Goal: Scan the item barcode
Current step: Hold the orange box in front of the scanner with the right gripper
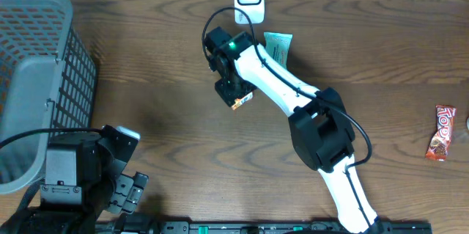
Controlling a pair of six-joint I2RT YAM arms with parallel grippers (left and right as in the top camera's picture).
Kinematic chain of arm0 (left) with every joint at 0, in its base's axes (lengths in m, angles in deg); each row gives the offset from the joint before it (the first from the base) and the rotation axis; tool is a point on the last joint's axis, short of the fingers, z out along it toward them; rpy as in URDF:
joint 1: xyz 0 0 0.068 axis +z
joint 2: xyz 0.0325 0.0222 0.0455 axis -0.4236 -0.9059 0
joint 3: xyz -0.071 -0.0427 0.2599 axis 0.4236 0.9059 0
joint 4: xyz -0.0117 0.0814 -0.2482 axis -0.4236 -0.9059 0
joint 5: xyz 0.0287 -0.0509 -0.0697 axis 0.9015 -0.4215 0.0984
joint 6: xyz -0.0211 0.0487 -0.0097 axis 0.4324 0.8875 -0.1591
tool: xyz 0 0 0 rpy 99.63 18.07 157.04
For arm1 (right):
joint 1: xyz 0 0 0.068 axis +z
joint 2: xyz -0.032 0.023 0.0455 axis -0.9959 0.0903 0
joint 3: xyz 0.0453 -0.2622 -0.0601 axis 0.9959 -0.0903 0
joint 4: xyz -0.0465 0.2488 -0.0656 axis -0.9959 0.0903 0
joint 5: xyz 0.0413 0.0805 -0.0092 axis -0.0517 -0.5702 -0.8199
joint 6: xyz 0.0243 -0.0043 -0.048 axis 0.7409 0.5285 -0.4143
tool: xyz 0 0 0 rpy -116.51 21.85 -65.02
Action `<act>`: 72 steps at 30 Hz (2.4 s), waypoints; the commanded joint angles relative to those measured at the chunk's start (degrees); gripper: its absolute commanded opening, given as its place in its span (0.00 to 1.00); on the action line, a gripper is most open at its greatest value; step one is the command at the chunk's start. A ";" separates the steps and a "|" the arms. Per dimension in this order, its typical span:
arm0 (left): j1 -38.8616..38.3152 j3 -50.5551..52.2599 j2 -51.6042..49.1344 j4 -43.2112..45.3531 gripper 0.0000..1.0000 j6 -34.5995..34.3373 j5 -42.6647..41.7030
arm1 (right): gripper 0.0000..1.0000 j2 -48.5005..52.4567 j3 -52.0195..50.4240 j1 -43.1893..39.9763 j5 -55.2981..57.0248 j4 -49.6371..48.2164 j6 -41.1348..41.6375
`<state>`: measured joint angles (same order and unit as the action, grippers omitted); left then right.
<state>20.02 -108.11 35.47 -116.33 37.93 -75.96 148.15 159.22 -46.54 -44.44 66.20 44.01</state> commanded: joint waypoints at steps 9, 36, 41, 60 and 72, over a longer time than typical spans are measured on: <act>-0.13 -0.39 0.24 -0.11 0.98 0.07 0.31 | 0.55 0.11 5.31 -0.81 -7.69 11.87 5.95; -0.13 -0.39 0.24 -0.11 0.98 0.07 0.31 | 0.50 0.11 5.40 -10.21 2.23 -26.36 3.74; -0.13 -0.39 0.24 -0.11 0.98 0.07 0.31 | 0.47 0.13 5.38 -12.26 2.23 -38.34 1.57; -0.13 -0.39 0.24 -0.11 0.98 0.07 0.31 | 0.54 8.35 5.29 -16.20 3.96 -72.50 -3.76; -0.13 -0.39 0.24 -0.11 0.98 0.07 0.31 | 0.54 14.23 5.29 -16.85 3.89 -83.67 -2.93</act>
<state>20.02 -108.11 35.47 -116.33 37.93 -75.96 162.60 163.81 -63.58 -40.99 -16.64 41.12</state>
